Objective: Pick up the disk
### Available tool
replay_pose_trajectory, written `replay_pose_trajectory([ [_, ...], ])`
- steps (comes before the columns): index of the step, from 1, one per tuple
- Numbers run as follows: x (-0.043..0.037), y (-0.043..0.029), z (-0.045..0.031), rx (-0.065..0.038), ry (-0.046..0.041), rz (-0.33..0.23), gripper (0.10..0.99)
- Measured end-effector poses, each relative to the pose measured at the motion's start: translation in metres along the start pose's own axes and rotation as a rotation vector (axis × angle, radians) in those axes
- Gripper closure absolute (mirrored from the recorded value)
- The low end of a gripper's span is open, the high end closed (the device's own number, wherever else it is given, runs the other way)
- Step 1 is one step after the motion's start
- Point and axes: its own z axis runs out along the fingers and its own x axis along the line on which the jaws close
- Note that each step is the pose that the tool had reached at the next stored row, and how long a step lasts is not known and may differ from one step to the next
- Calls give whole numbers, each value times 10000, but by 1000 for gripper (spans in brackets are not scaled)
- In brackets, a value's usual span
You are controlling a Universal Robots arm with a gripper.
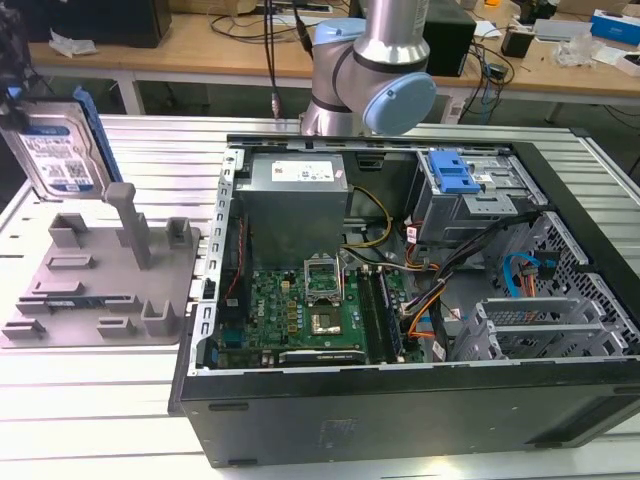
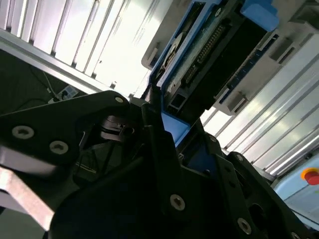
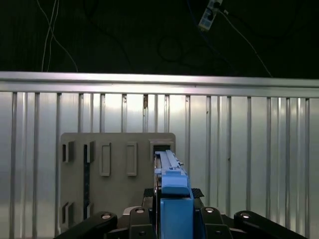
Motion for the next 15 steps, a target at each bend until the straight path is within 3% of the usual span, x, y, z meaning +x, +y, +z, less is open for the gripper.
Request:
replay_pose_trajectory([
  [4, -11, 12, -329, 0, -1, 0, 718],
  [6, -15, 16, -435, 0, -1, 0, 718],
  [8, -21, 23, -645, -1, 0, 0, 718],
  [10, -26, 29, -794, 1, -1, 0, 718],
  [15, -33, 37, -1028, 0, -1, -1, 718],
])
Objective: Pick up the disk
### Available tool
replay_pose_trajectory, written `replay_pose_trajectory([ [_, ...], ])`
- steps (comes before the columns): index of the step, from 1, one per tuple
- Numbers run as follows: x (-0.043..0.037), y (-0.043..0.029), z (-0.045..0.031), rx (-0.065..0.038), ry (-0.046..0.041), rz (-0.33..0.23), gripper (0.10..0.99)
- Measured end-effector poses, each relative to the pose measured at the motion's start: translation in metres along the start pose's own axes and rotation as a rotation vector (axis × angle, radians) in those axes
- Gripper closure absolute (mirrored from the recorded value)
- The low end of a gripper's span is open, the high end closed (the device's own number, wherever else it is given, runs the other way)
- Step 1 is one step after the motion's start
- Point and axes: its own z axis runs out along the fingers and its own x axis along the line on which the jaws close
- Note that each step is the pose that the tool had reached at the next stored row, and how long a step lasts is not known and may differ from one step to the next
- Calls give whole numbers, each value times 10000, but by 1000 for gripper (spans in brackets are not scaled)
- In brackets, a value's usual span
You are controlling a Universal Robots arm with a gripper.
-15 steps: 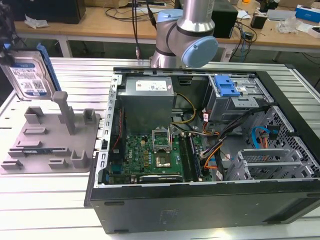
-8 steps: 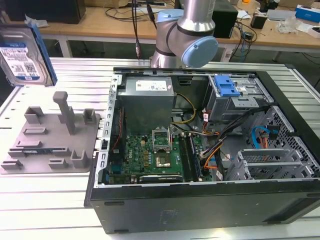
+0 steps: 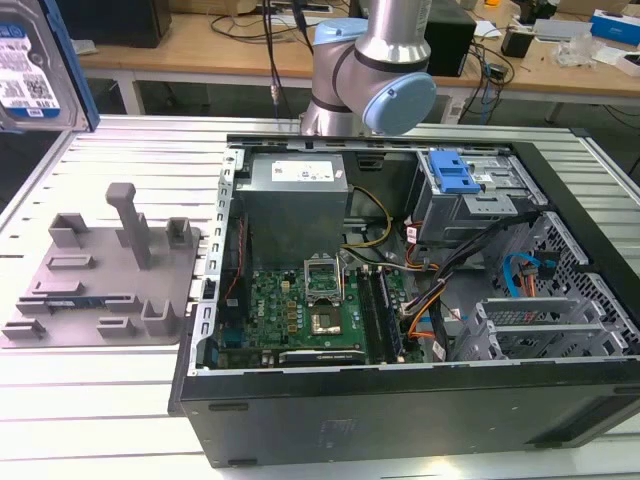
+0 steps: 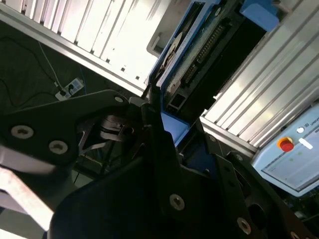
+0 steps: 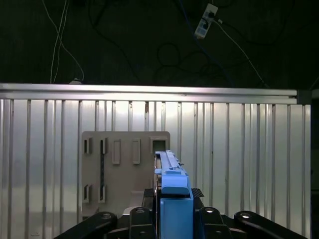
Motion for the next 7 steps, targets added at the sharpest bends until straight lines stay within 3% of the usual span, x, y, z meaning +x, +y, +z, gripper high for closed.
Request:
replay_pose_trajectory([
  [7, 0, 1, -1, 1, -31, -1, 718],
])
